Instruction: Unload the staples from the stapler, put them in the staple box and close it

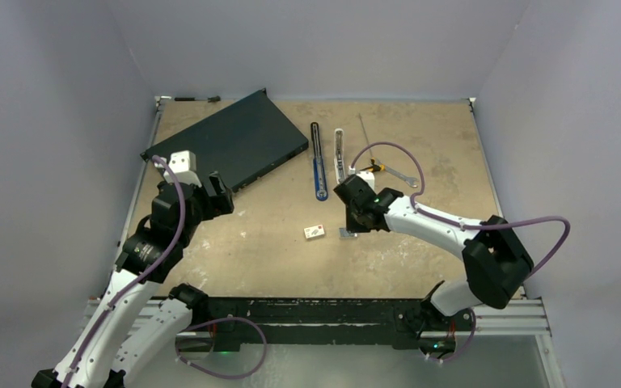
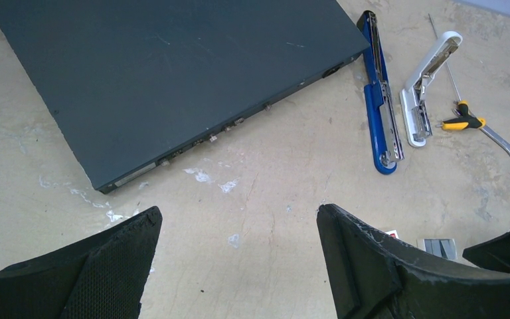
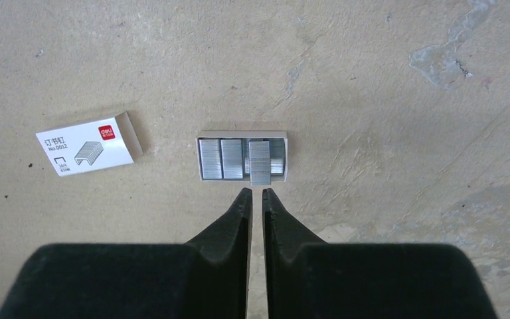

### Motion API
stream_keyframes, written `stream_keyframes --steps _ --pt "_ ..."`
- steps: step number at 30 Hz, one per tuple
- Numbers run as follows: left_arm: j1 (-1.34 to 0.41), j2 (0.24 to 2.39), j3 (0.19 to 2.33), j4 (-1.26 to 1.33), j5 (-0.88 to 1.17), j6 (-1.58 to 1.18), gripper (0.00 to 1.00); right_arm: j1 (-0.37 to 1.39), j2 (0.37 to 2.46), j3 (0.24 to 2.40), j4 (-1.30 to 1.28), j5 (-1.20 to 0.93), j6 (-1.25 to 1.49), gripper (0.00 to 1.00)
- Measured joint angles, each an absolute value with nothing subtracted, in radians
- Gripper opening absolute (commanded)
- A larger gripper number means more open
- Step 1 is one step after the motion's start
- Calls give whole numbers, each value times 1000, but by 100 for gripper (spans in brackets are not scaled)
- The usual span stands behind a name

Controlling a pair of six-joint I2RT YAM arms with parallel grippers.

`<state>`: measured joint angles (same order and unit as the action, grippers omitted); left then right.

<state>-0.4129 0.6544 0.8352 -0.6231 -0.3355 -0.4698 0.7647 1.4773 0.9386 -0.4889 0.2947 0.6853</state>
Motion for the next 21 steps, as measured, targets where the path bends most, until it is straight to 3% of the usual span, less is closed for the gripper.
stream_keyframes --steps 21 --pt "-412 660 835 -623 -327 -470 86 765 1537 939 -505 271 672 8"
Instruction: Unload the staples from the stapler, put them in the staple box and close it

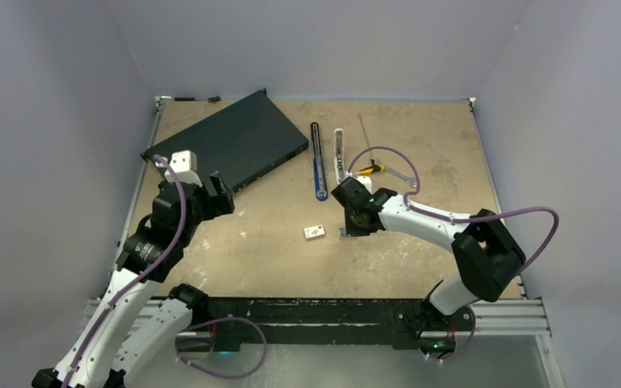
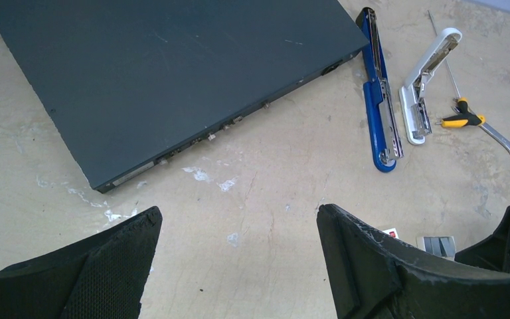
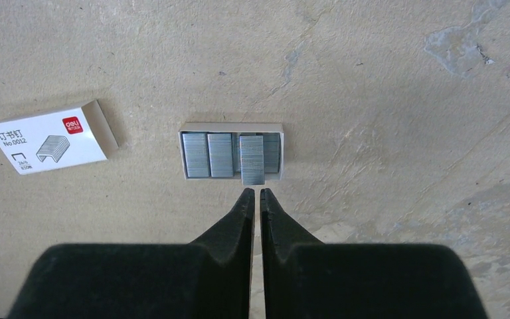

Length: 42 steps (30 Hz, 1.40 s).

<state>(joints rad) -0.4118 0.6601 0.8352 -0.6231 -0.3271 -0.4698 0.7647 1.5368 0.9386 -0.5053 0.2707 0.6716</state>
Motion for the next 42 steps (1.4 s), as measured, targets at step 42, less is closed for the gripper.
stream_keyframes --steps 42 --pt "-406 660 835 -623 -326 -469 86 764 1598 940 -496 271 660 10"
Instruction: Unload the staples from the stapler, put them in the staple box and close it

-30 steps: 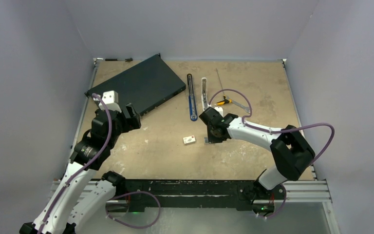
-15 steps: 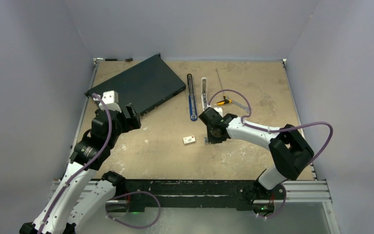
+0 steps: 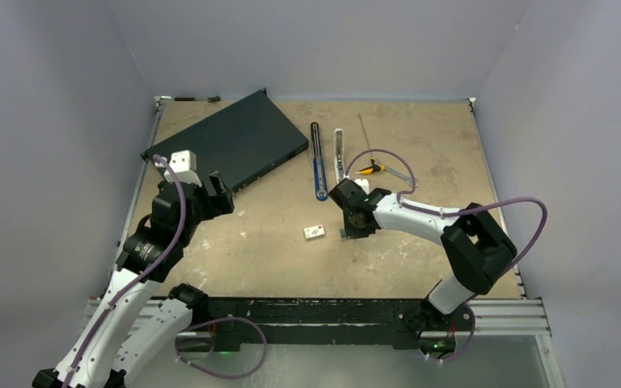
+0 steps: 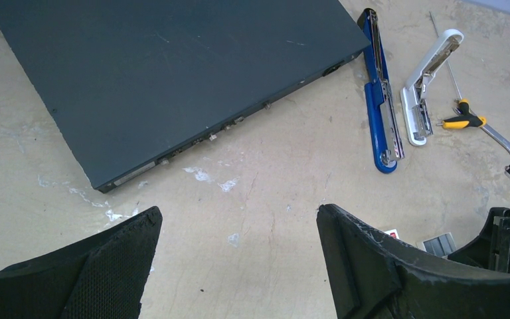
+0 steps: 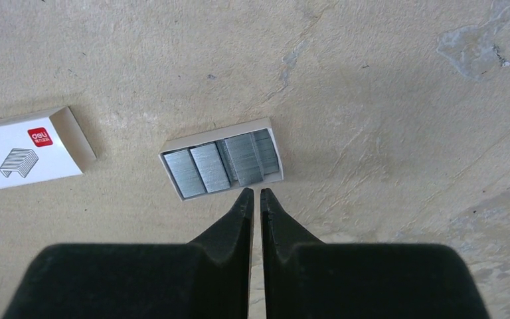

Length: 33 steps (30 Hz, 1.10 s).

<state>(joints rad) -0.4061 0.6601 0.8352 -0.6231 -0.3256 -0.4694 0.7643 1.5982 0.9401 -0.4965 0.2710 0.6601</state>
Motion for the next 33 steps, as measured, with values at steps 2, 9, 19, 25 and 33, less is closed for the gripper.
stream_keyframes --steps 2,9,19,25,33 --pt "-406 660 835 -623 -326 -469 86 764 1598 945 -497 271 660 9" --pt "-406 660 835 -623 -325 -469 86 764 1571 953 -502 271 660 14" --pt "-406 671 835 -623 -322 -469 86 762 1514 955 -507 307 650 30" --pt "-405 710 835 -608 -273 -474 69 741 1514 955 -467 323 641 41" --pt "-596 919 777 -454 -242 -597 68 705 1500 925 -375 299 626 41"
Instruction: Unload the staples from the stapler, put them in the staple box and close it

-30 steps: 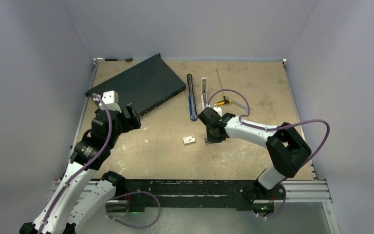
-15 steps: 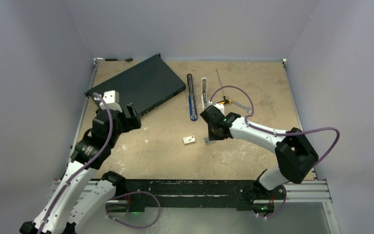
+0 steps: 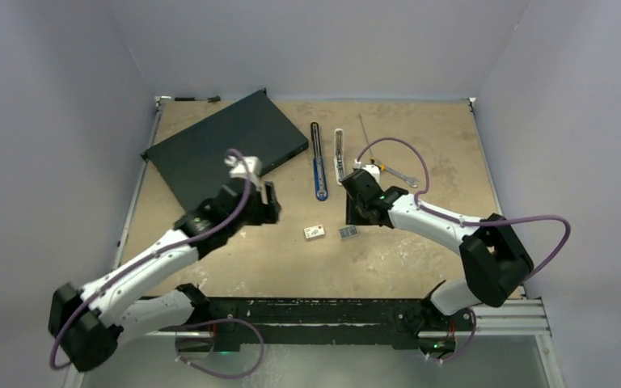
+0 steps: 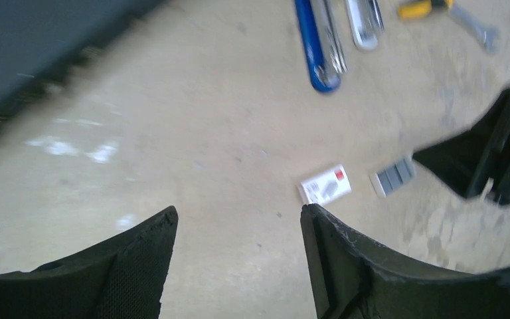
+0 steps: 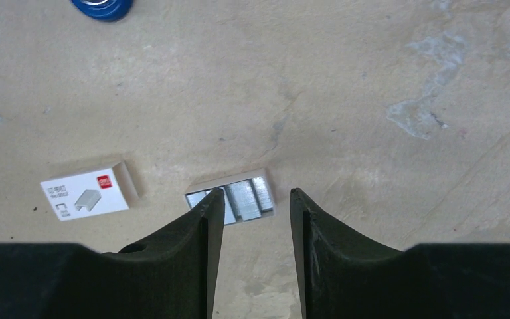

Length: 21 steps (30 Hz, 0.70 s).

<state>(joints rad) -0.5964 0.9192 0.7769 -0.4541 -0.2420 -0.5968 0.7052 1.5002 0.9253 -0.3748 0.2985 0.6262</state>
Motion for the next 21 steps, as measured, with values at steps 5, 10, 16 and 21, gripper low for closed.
stream_keyframes --steps 5,10,16,21 --pt "-899 1181 771 -328 -304 -686 68 629 1456 872 -347 271 609 33" --pt "-922 1249 741 -252 -354 -767 69 582 1446 859 -333 239 574 32" --pt "-922 1240 733 -199 -401 -824 70 582 1480 849 -318 179 535 30" --pt "-922 1240 702 -176 -405 -850 70 582 1504 849 -305 137 511 28"
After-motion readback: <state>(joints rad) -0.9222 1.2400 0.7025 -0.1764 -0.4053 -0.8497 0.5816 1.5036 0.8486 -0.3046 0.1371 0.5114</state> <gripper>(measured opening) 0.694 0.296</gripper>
